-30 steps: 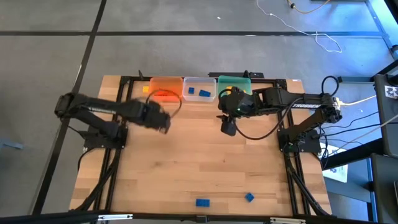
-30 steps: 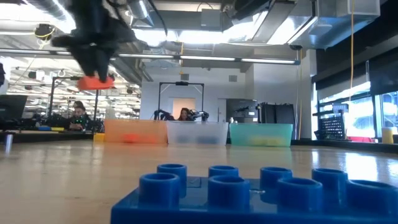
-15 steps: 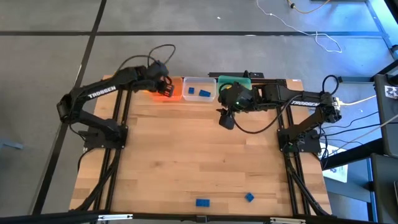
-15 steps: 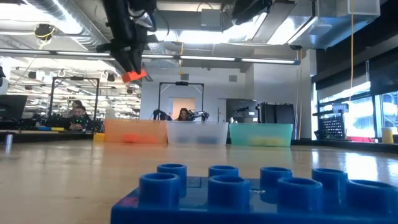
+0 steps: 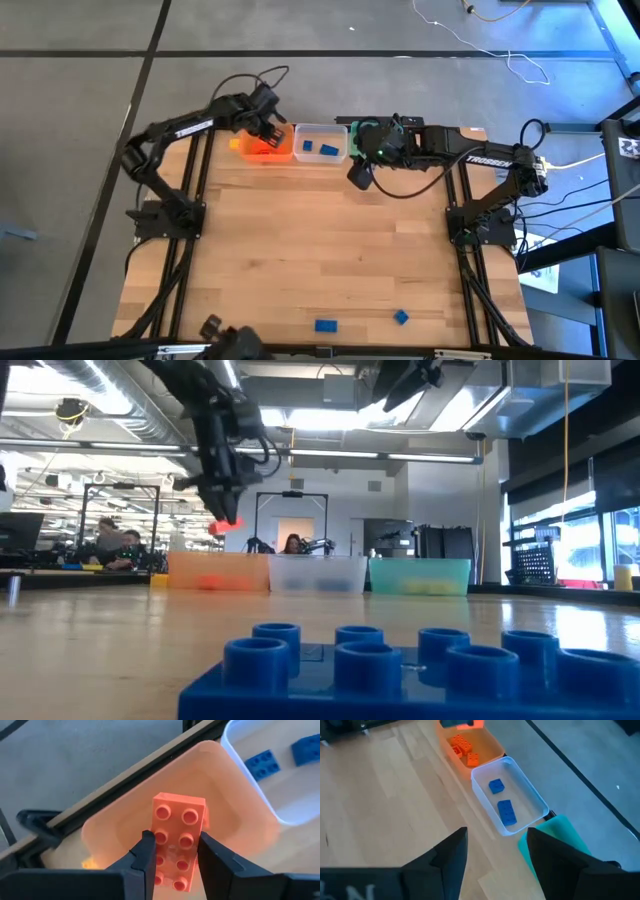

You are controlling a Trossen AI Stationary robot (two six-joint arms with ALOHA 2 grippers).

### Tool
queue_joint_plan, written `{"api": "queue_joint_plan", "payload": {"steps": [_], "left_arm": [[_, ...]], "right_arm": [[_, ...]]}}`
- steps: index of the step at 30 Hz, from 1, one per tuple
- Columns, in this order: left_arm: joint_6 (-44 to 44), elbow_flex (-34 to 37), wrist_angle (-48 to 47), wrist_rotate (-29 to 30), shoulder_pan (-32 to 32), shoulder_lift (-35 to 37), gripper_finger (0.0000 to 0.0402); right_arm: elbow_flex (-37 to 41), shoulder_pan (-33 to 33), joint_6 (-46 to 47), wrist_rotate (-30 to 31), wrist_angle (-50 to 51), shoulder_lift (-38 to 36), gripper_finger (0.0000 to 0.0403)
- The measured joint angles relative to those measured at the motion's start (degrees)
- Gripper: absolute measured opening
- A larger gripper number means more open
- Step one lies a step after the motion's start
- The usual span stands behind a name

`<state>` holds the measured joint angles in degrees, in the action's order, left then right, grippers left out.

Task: Sort & place blocks by color
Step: Put the orange game piece into the orange bin

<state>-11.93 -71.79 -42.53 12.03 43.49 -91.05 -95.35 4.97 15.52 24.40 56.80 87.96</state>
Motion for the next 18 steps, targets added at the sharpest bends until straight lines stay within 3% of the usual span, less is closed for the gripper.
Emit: {"api": "queue_joint_plan", "payload": {"steps": [12,18], "left_arm": [[4.17,0.0,4.66,-6.08,2.01,-11.22,0.0107],[5.84,0.0,5.77,-4.11,1.46,-11.83,0.0126]], "right_arm": [[0.0,0.48,1.84,0.0,0.02,0.0,0.0204],[0.0,0.48,2.45,0.0,0.02,0.0,0.0204]]}}
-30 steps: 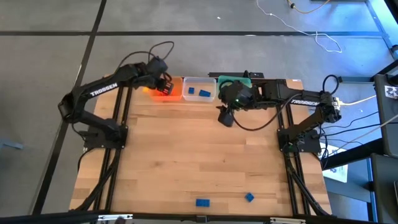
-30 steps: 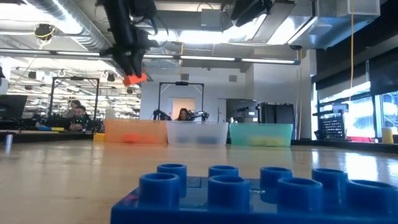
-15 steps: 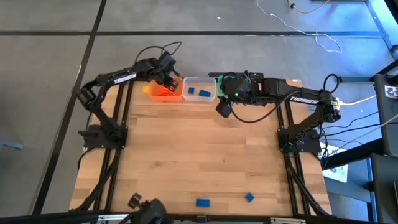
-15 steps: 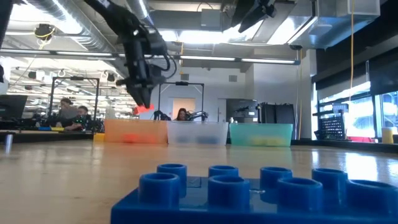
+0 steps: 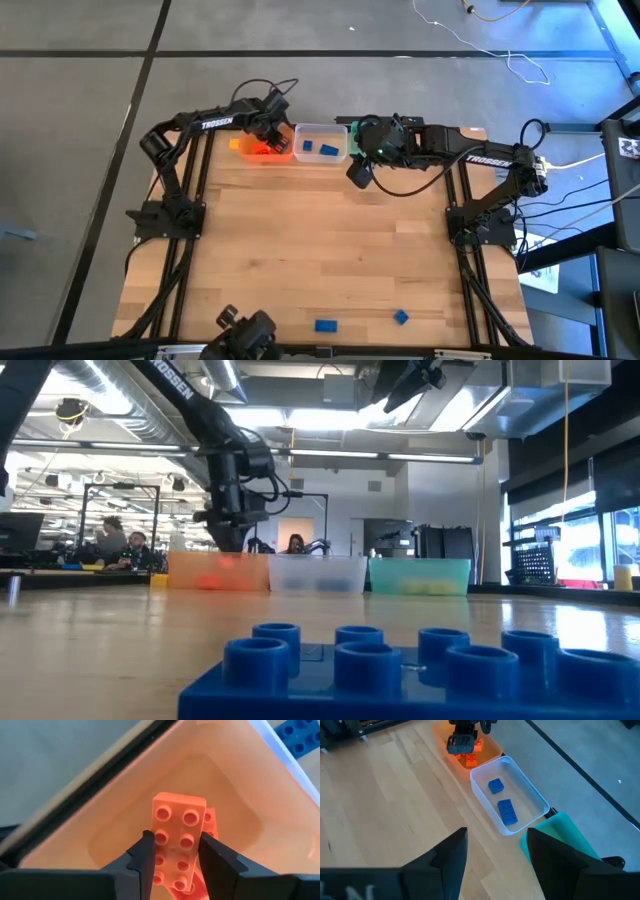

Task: Sort & place blocks by color
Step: Put the orange game piece into the orange bin

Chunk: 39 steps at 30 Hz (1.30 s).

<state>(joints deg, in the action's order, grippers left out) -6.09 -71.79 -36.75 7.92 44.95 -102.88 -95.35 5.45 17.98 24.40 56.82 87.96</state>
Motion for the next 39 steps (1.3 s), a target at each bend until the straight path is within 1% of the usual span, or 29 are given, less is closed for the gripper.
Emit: {"api": "queue_joint_plan", "payload": {"steps": [3,5,13,20,30,33,34,37,39], "left_arm": [[0.8,0.0,0.5,1.46,-0.13,0.7,0.0133],[0.82,-0.03,0.55,0.84,-0.13,0.71,0.0134],[1.03,0.0,0.37,-0.34,-0.24,0.71,0.011],[0.79,0.0,0.35,0.21,-0.24,0.71,0.0136],[0.64,0.0,0.33,1.15,-0.25,0.71,0.0141],[0.62,0.0,0.14,2.21,-0.26,0.71,0.014],[0.66,0.0,0.07,2.16,-0.24,0.71,0.014],[0.68,0.0,0.0,-0.87,-0.24,0.71,0.014],[0.64,0.0,0.0,-1.4,-0.25,0.71,0.0139]], "right_arm": [[0.0,0.0,0.0,0.0,0.0,0.0,0.0204],[0.0,0.0,-0.02,0.0,0.0,0.0,0.0204],[0.0,0.0,0.0,0.0,0.0,0.02,0.0204],[0.0,0.0,0.0,0.0,0.0,0.02,0.0204],[0.0,0.0,0.02,0.0,0.0,0.02,0.0204],[0.0,0.0,0.02,0.0,0.0,0.02,0.0204],[0.0,-0.02,0.02,0.0,0.0,0.02,0.0204],[0.0,-0.01,0.01,0.0,0.0,0.02,0.0204],[0.0,-0.01,0.02,0.0,0.0,0.02,0.0204]]}}
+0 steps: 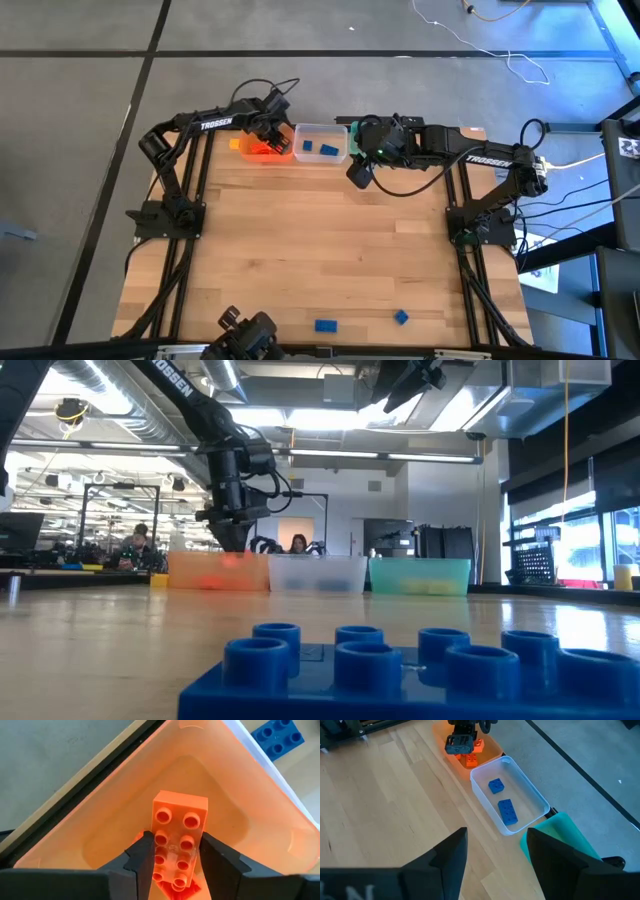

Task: Sort & place blocks by color
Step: Put the orange game piece into the orange bin

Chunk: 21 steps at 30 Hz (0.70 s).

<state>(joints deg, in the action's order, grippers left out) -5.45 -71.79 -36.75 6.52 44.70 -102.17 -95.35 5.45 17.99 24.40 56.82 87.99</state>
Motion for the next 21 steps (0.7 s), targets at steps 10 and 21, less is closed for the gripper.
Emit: {"api": "queue_joint_plan", "payload": {"steps": [10,21], "left_arm": [[-0.15,0.0,-0.04,-0.66,-0.03,0.0,0.0124],[-0.05,0.0,-1.16,-0.21,-0.27,-0.02,0.0154]], "right_arm": [[0.0,-0.02,-0.02,-0.02,0.0,0.0,0.0204],[0.0,0.01,-0.42,-0.03,0.0,0.0,0.0204]]}}
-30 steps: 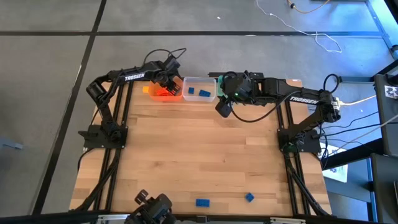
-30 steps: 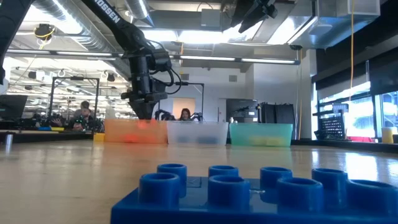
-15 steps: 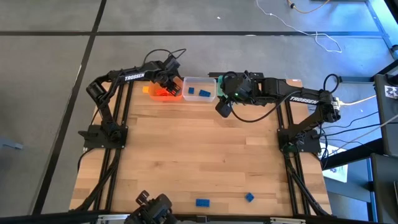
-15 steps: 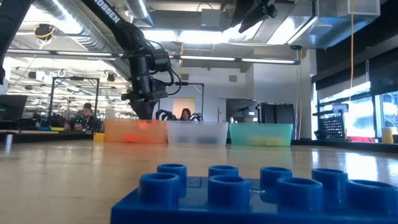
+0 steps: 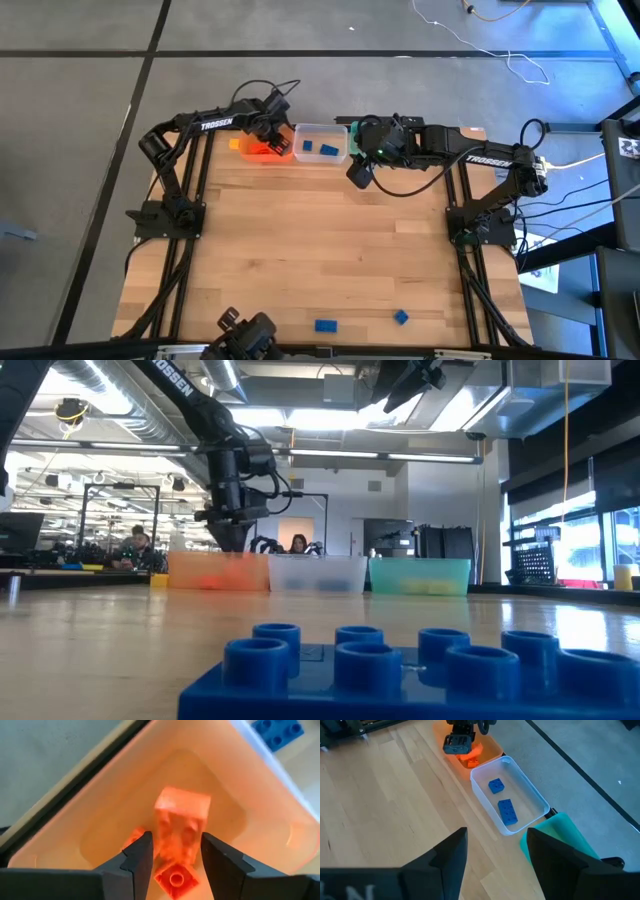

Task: Sort & place blocks by color
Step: Put the orange game piece into the orange bin, then put the blue game piece into the transparent bin

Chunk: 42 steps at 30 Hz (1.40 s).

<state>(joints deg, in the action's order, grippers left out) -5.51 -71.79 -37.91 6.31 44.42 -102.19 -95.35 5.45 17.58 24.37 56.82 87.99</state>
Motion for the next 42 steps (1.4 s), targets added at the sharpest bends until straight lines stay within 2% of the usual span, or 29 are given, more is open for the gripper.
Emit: {"api": "queue_joint_plan", "payload": {"steps": [9,15,20,25,31,37,40,42], "left_arm": [[-0.01,0.07,-4.12,-0.32,0.07,2.3,0.0157],[1.46,0.04,-5.93,-0.62,-0.03,10.17,0.0157],[5.16,0.04,-11.07,-4.77,-2.91,17.9,0.0157],[7.58,0.04,-16.27,-5.42,-9.83,25.23,0.0157],[4.83,0.04,-18.39,-9.15,-21.57,32.24,0.0157],[-1.16,0.04,-18.45,-8.71,-35.25,35.49,0.0157],[-4.9,0.03,-18.53,-6.04,-41.73,35.99,0.0157],[-6.83,0.04,-19.27,-3.62,-45.76,36.07,0.0157]], "right_arm": [[0.0,-0.02,1.3,-4.68,0.94,0.04,0.0204],[-0.01,-0.02,1.56,-5.84,2.42,0.04,0.0204],[-0.02,-0.01,-2.86,-13.4,6.85,0.04,0.0204],[-0.02,-0.88,-13.67,-24.82,9.84,0.04,0.0204],[-0.02,-4.23,-23.37,-39.45,10.78,0.04,0.0204],[-0.02,-11.43,-28.45,-41.02,11.41,0.36,0.0204],[-0.03,-15.56,-27.14,-40.65,10.83,1.48,0.0204],[-0.04,-18.47,-23.6,-38.11,9.32,2.85,0.0204]]}}
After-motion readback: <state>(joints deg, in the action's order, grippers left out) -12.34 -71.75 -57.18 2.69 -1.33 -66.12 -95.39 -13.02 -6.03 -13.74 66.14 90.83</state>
